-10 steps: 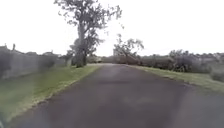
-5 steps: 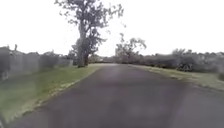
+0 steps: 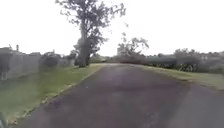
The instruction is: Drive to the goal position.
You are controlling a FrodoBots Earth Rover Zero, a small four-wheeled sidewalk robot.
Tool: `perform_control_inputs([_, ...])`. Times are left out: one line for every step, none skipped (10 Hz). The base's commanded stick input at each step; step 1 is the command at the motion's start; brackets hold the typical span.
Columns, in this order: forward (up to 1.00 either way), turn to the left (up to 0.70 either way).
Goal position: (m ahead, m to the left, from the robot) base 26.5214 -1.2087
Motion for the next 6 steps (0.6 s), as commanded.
perform_control_inputs([0.70,-0.35])
perform_control_inputs([0.70,-0.33])
perform_control_inputs([0.70,-0.06])
perform_control_inputs([0.70,0.00])
perform_control_inputs([0.70,0.00])
perform_control_inputs([0.70,0.00])
